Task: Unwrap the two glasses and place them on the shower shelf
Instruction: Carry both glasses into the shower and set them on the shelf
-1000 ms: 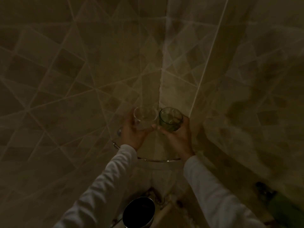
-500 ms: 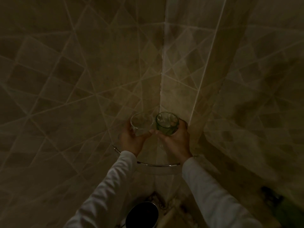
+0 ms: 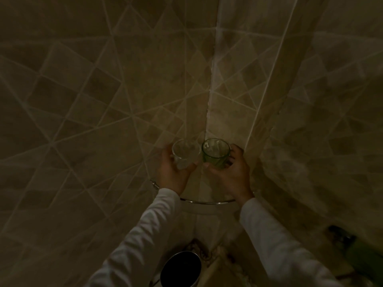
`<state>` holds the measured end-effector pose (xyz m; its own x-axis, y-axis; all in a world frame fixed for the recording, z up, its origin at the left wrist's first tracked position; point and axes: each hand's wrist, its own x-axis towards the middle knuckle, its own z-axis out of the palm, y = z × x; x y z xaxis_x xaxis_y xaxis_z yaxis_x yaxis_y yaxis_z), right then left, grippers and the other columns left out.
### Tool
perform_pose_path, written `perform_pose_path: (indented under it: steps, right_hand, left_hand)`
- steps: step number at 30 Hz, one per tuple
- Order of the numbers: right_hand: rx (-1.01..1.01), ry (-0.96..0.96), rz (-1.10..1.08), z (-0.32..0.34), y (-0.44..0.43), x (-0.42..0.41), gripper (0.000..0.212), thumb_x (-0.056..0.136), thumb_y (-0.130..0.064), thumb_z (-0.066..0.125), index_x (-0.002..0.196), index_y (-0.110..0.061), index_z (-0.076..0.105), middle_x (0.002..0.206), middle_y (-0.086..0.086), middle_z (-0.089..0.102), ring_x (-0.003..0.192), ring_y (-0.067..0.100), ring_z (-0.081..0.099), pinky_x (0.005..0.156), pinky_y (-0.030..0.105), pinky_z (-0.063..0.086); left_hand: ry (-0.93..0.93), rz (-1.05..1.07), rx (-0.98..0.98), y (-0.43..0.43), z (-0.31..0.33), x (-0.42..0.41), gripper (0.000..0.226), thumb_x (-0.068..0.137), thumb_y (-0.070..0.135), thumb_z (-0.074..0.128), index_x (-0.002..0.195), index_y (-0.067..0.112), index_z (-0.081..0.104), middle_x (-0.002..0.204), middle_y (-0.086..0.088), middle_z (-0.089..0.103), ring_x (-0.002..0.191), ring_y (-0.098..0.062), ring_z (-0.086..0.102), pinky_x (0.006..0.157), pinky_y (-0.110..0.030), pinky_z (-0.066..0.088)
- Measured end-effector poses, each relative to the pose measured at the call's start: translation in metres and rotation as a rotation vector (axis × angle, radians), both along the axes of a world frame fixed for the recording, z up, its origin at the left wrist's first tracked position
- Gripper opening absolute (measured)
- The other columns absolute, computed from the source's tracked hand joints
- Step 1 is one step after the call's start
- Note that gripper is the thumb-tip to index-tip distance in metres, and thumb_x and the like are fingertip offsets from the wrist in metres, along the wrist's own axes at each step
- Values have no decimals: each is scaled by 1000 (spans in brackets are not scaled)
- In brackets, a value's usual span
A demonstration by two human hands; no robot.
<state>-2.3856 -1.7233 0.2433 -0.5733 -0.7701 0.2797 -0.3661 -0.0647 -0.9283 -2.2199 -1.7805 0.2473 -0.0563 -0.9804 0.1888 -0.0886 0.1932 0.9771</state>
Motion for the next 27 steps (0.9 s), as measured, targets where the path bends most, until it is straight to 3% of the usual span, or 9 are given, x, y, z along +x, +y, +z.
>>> perform_pose_path:
  steps: [4,7,9,12,14,27]
  right_hand:
    - [5,-26,-26,1,3,2,79,61,-27,98,127,-35,55,113,-24,65,101,-9,65,77,7,52]
    - [14,2,-41,3,4,6,74,63,-28,96,129,-34,61,116,-17,67,99,-12,63,77,3,48]
    - [6,1,-59,3,3,7,74,63,-27,96,129,-30,64,117,-15,69,98,-10,65,80,8,51]
    - [24,-13,-71,3,-1,7,73,63,-26,96,129,-23,65,120,-2,72,105,13,70,92,35,59]
    - [34,-17,-86,3,-3,9,70,63,-27,97,126,-21,66,118,0,73,105,18,70,94,44,58]
    - [49,12,-148,5,-5,11,84,61,-44,92,134,-17,61,124,3,72,111,22,70,96,43,57]
  left_hand:
    - [14,-24,25,-4,0,3,77,58,29,90,125,30,53,116,2,68,107,-17,65,88,-50,57]
    - [-1,-13,35,-5,2,1,75,57,34,89,124,34,55,117,4,67,107,-15,64,88,-48,57]
    - [-16,1,31,-6,2,0,74,58,34,89,124,37,55,117,5,67,107,-15,64,88,-46,57]
    - [-60,37,11,-7,2,-2,75,60,31,90,126,33,54,116,4,67,104,-15,65,86,-45,58]
    - [-75,50,2,-8,3,-3,74,61,29,91,126,28,53,116,1,67,103,-18,65,84,-46,58]
    - [-80,55,19,-9,5,-5,73,61,30,92,124,22,56,112,-2,69,102,-20,67,85,-46,58]
